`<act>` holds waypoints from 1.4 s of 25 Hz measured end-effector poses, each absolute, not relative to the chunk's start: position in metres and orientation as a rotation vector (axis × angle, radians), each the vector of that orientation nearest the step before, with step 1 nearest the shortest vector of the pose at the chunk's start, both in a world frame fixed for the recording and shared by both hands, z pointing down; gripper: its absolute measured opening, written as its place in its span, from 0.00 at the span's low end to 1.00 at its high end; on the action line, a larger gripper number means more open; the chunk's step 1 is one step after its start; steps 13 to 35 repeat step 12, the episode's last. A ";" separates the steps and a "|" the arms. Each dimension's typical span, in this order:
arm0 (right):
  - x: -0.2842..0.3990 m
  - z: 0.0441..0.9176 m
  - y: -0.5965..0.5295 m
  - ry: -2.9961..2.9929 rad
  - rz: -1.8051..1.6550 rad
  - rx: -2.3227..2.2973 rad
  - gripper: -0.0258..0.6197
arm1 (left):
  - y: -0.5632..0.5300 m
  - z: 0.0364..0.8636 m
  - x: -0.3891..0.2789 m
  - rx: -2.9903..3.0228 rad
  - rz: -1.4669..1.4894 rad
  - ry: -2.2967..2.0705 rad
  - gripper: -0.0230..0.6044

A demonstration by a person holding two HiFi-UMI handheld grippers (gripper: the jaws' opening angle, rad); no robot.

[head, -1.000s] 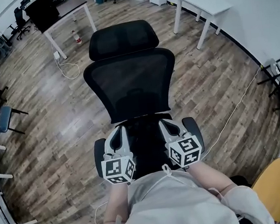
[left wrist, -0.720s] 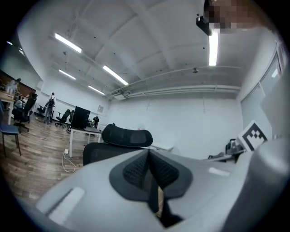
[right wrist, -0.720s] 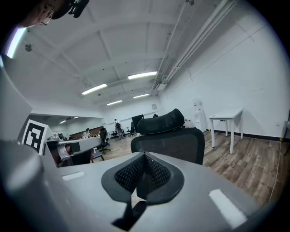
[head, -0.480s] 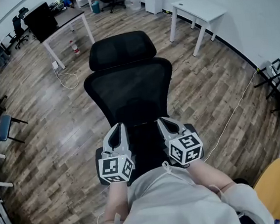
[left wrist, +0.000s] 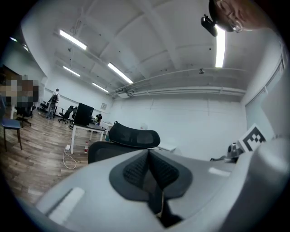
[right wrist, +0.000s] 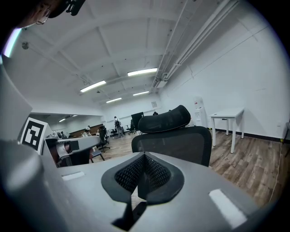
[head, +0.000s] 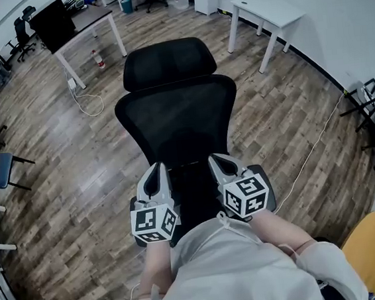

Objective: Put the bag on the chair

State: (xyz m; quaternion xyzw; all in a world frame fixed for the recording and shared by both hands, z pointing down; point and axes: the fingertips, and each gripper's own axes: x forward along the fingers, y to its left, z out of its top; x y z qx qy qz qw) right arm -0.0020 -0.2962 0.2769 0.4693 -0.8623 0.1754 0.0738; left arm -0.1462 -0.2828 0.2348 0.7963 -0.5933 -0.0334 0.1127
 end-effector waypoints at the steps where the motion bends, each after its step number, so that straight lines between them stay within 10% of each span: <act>1: -0.004 0.277 -0.298 -2.587 0.522 1.411 0.04 | -0.285 0.236 -0.148 2.330 -0.102 -1.735 0.05; 35: -0.003 0.280 -0.308 -2.546 0.479 1.462 0.04 | -0.302 0.235 -0.146 2.373 -0.039 -1.734 0.05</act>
